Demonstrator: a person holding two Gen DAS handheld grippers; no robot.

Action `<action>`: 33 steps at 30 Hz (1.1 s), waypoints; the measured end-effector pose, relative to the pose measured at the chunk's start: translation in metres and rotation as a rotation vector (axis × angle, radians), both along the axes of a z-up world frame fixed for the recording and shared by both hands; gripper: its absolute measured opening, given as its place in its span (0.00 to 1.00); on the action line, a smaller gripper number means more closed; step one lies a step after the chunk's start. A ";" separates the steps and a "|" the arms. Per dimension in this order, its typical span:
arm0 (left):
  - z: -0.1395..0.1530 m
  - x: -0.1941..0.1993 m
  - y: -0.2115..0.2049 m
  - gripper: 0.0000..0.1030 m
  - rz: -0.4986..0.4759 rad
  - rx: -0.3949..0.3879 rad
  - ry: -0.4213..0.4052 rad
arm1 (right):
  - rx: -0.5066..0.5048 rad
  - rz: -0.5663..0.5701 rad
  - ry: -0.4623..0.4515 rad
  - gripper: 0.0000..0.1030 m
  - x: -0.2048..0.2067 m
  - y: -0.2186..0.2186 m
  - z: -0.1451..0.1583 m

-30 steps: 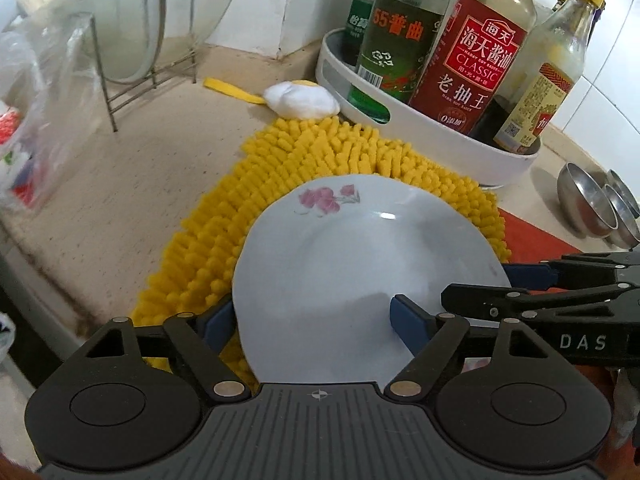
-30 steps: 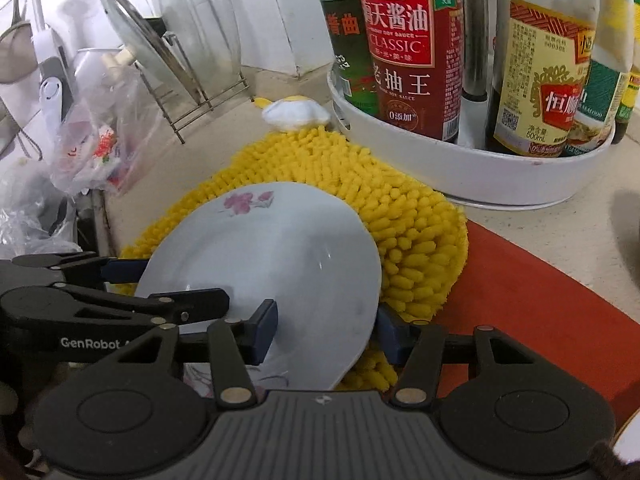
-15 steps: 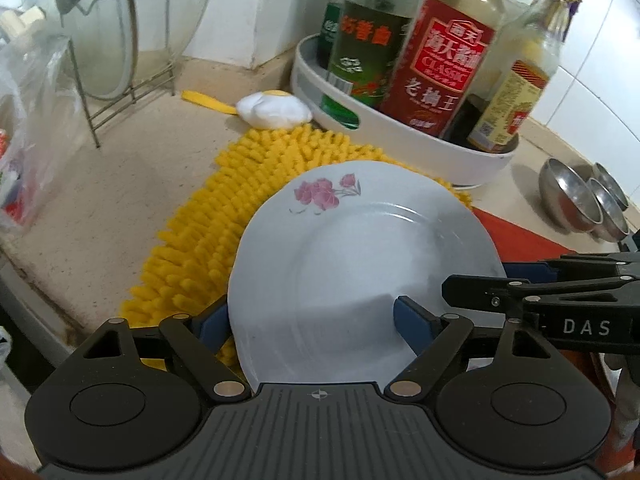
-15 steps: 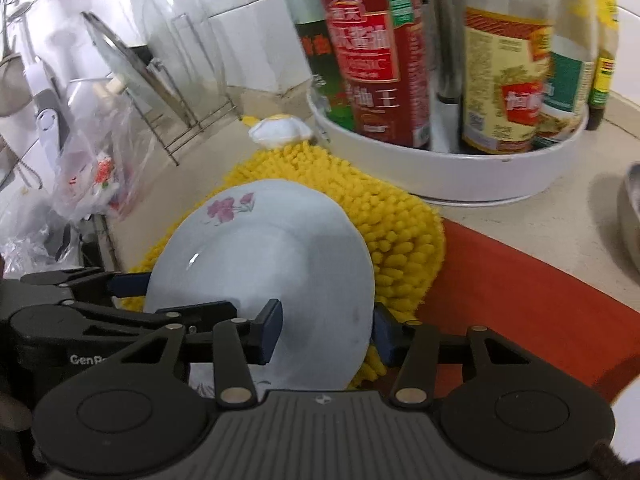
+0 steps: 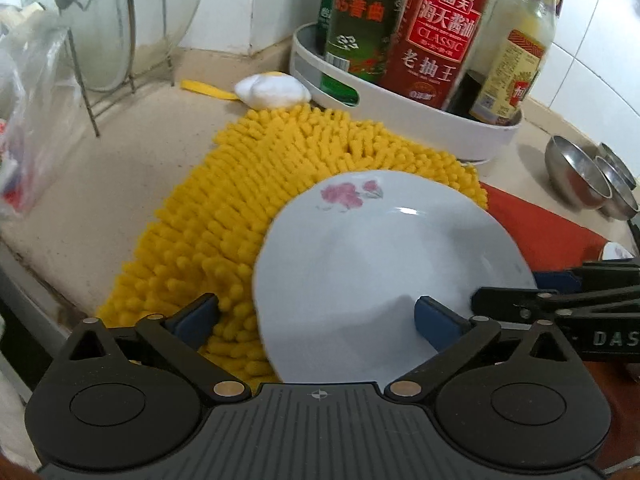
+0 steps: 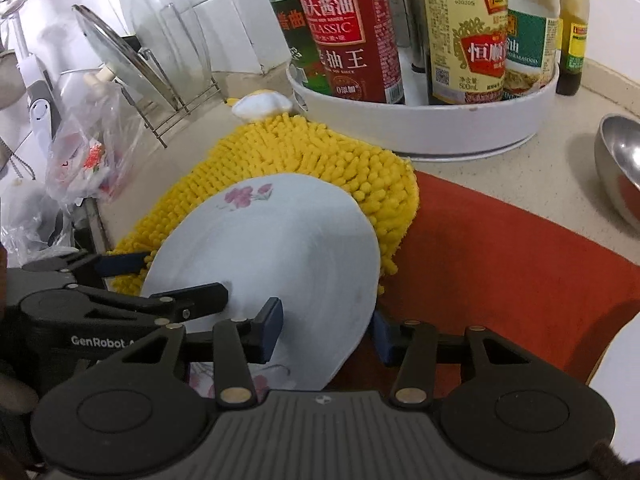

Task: Organize plates and bowls
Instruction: 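Lift the plate off the yellow mat with both grippers, then carry the plate with both grippers and lower it onto the plate stack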

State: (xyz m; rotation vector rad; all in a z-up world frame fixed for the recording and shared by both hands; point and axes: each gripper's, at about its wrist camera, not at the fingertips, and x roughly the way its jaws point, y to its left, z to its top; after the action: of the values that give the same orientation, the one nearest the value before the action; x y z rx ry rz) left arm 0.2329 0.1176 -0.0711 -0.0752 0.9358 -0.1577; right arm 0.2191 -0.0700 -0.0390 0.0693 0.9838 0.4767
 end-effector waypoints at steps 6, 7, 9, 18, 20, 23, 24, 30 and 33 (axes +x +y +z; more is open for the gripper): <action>0.010 -0.001 -0.015 0.91 0.005 0.017 0.006 | 0.029 -0.006 -0.012 0.38 0.000 -0.006 0.007; 0.012 -0.002 -0.017 0.91 0.007 0.025 0.005 | 0.033 -0.007 -0.015 0.38 -0.001 -0.008 0.007; 0.017 -0.006 -0.022 0.91 0.008 0.043 -0.003 | 0.046 -0.010 -0.014 0.38 -0.003 -0.014 0.008; 0.033 -0.012 -0.054 0.90 -0.019 0.042 -0.032 | 0.074 -0.061 -0.049 0.38 -0.010 -0.045 0.025; 0.036 -0.012 -0.063 0.90 -0.035 0.043 -0.038 | 0.076 -0.080 -0.056 0.38 -0.012 -0.053 0.028; 0.036 -0.012 -0.076 0.91 -0.061 0.044 -0.043 | 0.078 -0.109 -0.062 0.38 -0.015 -0.065 0.032; 0.036 -0.012 -0.080 0.91 -0.072 0.044 -0.046 | 0.079 -0.121 -0.064 0.38 -0.016 -0.070 0.033; 0.037 -0.013 -0.107 0.91 -0.140 0.041 -0.062 | 0.086 -0.193 -0.074 0.38 -0.024 -0.099 0.038; 0.039 -0.013 -0.121 0.91 -0.175 0.040 -0.071 | 0.084 -0.227 -0.083 0.38 -0.030 -0.113 0.041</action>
State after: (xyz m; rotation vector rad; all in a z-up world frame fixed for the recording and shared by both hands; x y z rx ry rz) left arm 0.2197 -0.0037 -0.0317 0.0492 0.8742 -0.3017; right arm 0.1891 -0.1832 0.0019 0.2328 0.8627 0.3101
